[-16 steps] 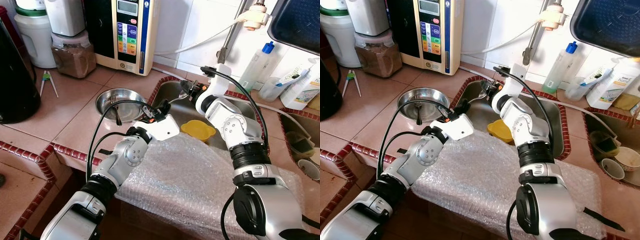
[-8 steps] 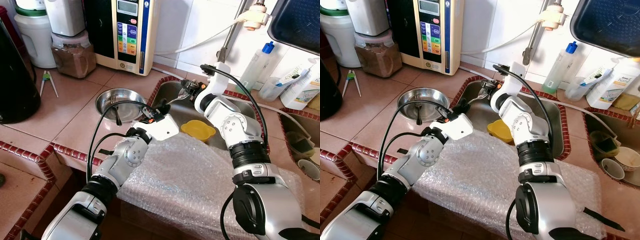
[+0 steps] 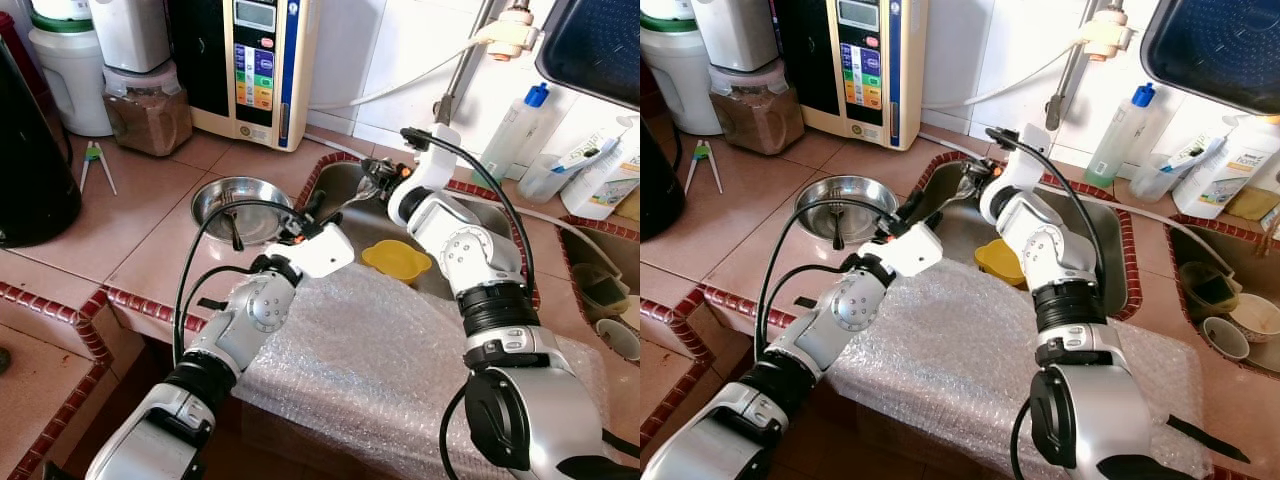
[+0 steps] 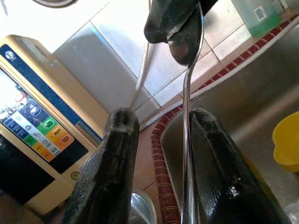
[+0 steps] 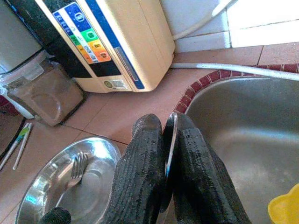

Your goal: Kitchen organization

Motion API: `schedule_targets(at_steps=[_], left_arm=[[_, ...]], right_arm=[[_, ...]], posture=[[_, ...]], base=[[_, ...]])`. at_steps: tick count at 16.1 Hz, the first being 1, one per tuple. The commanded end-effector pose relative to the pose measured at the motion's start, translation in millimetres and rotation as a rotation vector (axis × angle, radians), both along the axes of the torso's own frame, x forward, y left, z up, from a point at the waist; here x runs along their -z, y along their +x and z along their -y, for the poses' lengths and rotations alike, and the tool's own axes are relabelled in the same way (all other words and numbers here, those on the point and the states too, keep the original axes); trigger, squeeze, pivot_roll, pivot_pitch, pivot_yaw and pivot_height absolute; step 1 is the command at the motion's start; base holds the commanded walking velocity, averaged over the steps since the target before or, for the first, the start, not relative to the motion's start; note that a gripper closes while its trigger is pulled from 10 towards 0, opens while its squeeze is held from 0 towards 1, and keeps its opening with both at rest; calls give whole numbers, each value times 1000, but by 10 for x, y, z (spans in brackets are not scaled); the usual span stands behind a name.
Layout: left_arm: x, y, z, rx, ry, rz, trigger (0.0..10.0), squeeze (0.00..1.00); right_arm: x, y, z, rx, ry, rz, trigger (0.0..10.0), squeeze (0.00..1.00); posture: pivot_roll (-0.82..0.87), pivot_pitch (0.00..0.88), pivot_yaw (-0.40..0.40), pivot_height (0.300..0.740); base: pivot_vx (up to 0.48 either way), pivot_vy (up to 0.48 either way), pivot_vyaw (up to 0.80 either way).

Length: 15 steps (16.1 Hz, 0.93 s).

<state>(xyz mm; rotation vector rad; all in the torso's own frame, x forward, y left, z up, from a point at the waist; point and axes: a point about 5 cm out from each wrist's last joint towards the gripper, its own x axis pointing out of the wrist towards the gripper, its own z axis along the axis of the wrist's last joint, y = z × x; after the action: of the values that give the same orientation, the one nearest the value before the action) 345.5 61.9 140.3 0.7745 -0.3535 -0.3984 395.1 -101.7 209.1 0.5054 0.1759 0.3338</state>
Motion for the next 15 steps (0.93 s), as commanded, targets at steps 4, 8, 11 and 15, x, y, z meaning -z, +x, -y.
schedule_targets(at_steps=[4,8,11,15], left_arm=[[6,-6,-45,63,-129,-133,10000,1000],[24,-77,54,180,-150,-212,10000,1000],[37,-106,74,224,-146,-259,10000,1000],[113,-195,84,326,-136,-382,10000,1000]], right_arm=[[-61,60,430,218,-36,51,0,0],[-79,93,699,324,-199,141,0,0],[24,88,866,373,-298,143,0,0],[224,43,1030,374,-586,186,0,0]], posture=[[-21,0,-124,740],[-20,0,-121,740],[-15,0,-119,740],[-13,0,-118,740]], base=[[0,0,0],[0,0,0],[0,0,0],[0,0,0]])
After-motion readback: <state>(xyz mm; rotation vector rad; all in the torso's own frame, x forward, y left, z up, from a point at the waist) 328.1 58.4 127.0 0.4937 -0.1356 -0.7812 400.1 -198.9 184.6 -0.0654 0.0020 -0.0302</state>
